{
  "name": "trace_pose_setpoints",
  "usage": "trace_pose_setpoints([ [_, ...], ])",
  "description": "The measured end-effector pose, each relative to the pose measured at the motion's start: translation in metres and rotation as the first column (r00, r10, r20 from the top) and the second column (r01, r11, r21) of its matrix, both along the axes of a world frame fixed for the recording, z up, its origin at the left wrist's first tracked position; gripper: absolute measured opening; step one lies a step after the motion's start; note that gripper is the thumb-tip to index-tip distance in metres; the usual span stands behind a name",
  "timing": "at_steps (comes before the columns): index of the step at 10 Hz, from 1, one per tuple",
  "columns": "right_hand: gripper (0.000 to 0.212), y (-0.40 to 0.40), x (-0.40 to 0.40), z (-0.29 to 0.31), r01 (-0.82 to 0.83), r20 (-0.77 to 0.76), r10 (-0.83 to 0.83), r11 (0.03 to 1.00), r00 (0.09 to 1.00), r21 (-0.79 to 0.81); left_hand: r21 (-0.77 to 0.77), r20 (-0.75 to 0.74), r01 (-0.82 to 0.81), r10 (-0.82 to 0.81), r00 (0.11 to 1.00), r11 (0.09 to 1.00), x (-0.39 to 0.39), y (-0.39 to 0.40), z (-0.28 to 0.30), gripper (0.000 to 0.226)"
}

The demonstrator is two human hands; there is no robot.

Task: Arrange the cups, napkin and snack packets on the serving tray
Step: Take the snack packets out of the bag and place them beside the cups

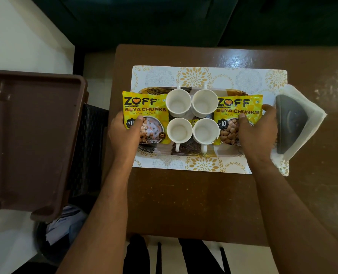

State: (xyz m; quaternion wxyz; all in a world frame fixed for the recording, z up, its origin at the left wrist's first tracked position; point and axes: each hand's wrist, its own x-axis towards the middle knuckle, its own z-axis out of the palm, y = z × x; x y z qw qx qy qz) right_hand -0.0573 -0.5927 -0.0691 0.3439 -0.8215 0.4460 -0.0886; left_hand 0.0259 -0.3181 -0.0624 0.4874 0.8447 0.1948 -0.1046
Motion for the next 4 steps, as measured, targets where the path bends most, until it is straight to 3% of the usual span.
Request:
trace_pose_setpoints([
  [2, 0.062, 0.002, -0.002, 0.001, -0.023, -0.022, 0.022, 0.999, 1.000, -0.039, 0.051, 0.009, 0.030, -0.031, 0.999, 0.998, 0.000, 0.002, -0.002, 0.023],
  [4, 0.064, 0.013, -0.003, 0.012, -0.159, -0.116, 0.132, 0.950, 0.984, -0.270, 0.280, 0.077, 0.067, -0.092, 0.993, 0.958, -0.003, 0.002, 0.002, 0.064],
])
